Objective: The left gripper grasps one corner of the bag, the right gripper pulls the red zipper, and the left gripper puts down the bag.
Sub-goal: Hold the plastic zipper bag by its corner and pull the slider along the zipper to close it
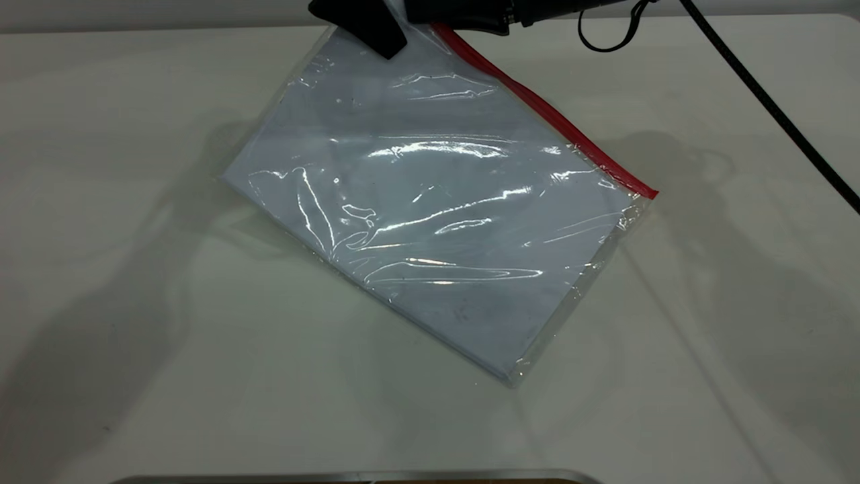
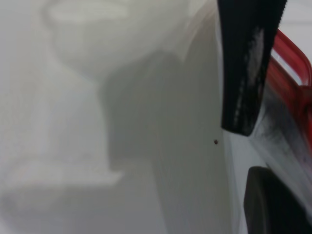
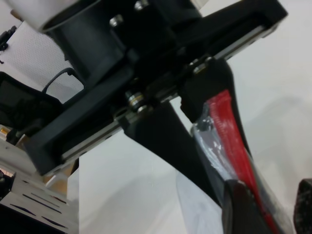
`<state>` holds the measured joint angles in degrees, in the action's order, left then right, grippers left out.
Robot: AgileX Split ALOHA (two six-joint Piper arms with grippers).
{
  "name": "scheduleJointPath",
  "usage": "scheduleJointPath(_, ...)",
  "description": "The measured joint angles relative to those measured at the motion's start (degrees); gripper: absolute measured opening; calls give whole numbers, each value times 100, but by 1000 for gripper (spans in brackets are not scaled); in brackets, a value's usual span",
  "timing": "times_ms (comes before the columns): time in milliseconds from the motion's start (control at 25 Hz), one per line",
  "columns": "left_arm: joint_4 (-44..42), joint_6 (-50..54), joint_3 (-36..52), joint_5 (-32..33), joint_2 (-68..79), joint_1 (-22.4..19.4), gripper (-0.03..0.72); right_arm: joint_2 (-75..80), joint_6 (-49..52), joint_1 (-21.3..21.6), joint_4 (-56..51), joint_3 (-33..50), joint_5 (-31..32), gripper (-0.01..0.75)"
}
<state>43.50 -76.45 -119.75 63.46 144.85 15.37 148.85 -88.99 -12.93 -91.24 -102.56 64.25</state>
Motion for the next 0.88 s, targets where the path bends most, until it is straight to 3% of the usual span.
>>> scheduleJointPath(360,10,5,0,107,9,-12,51,0,-219,38,0,-1,170,40)
scheduleJointPath(880,407,-323,5,238,-35,-192,51,-19,-255,56,-6,-50,274,31)
